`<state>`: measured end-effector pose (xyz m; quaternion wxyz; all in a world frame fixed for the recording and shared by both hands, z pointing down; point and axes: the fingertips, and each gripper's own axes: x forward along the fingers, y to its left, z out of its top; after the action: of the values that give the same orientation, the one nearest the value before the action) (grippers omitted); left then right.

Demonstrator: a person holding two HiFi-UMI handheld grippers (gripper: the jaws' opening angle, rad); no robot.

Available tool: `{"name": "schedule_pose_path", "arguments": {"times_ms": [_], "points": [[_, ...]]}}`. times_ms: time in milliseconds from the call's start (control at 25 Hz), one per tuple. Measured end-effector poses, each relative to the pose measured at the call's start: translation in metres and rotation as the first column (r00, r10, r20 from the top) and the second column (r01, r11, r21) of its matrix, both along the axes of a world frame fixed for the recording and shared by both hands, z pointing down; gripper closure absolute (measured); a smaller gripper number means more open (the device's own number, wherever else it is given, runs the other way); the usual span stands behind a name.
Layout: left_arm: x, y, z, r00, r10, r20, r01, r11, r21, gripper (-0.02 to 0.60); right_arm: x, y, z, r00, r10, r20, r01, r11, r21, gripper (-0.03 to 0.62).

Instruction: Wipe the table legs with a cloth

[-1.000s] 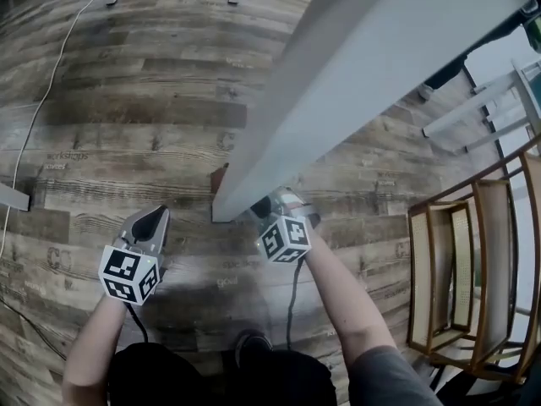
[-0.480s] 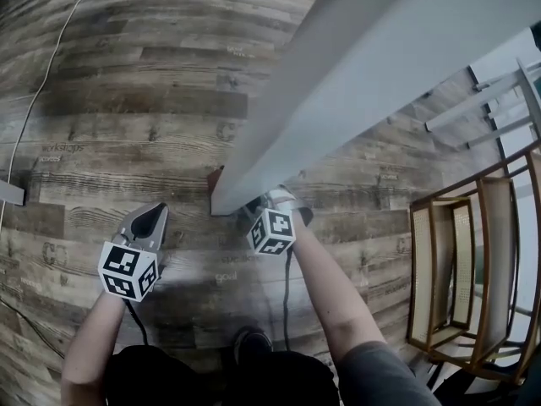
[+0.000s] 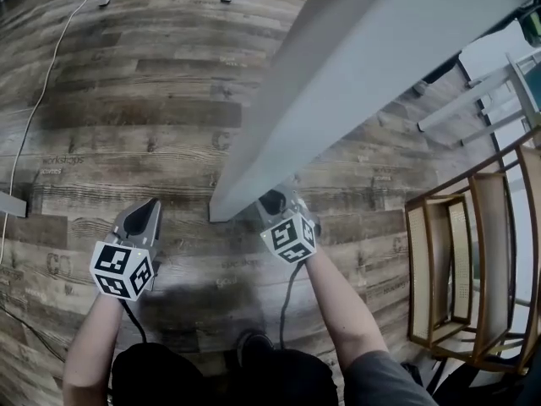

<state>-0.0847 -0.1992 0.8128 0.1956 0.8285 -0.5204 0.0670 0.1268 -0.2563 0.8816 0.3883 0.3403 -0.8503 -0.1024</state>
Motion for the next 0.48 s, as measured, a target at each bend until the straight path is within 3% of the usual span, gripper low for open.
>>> {"name": "schedule_pose_path", "arguments": {"times_ms": [160, 320, 480], "points": [[-0.002, -0.008, -0.028, 1.000, 0.010, 0.018, -0.012, 0.998, 0.066, 0.563, 0.016, 0.003, -0.049, 0.967, 0.143, 0.210, -0.145, 0.989, -0.010, 0.531], [-0.015, -0.013, -0.067, 1.000, -0.017, -0.024, 0.020, 0.991, 0.129, 0.563, 0.042, 0.013, -0.101, 0.859, 0.277, 0.430, -0.280, 0.958, -0.058, 0.531], [-0.023, -0.013, -0.123, 0.999, -0.036, -0.020, 0.039, 0.968, 0.246, 0.563, 0.055, 0.026, -0.149, 0.771, 0.300, 0.562, -0.320, 0.945, -0.065, 0.531]]}}
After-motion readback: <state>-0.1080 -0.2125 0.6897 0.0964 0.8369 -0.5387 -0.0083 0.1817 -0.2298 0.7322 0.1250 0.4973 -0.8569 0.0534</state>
